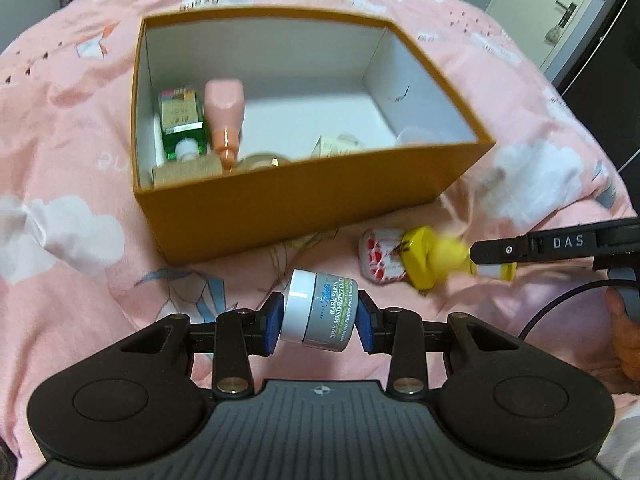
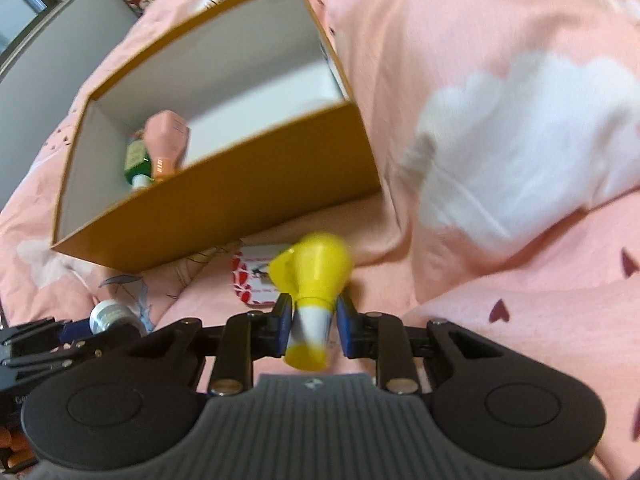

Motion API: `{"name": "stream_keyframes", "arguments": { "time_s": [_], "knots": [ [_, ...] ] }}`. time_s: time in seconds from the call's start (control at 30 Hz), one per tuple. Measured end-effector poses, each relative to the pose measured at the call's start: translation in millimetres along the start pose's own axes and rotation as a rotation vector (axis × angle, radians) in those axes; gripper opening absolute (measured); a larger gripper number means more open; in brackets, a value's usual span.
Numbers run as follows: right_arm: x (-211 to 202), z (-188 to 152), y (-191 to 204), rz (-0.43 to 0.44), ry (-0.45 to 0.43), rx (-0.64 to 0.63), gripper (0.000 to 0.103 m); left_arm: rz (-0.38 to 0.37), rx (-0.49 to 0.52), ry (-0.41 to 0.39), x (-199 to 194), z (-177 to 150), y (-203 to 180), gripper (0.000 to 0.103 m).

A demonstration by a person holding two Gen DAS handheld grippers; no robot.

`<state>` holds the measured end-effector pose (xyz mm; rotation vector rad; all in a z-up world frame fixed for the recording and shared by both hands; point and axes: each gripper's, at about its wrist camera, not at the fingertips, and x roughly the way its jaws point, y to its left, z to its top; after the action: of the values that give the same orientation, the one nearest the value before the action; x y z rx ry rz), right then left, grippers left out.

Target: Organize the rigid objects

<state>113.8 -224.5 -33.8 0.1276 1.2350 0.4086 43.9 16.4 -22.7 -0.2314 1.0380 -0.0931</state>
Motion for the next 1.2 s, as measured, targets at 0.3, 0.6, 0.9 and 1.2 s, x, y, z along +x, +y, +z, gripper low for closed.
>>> {"name": "stream_keyframes", "arguments": {
  "time_s": [0.3, 0.6, 0.9, 1.2],
  "knots": [
    [-34.5, 6.9, 25.3, 0.017, -0.060, -0.130, 0.019, -0.026, 0.008, -0.074, -21.8, 12.6, -8.1, 0.042],
    [-62.5, 18.6, 49.3, 0.069, -0.135, -0.216, 0.000, -0.027, 0.013, -0.131, -34.0, 25.4, -11.3, 0.043],
    [-26.9, 12.9, 53.7, 0.020, -0.010, -0.239, 0.014, -0.028, -0.001, -0.042, -11.0, 11.0, -2.9, 0.042],
    [25.7, -0.4, 28.3, 0.001, 0.178, -0.126, 0.045, -0.018, -0.004, 0.016, 8.5, 2.1, -1.4, 0.042]
  ]
}}
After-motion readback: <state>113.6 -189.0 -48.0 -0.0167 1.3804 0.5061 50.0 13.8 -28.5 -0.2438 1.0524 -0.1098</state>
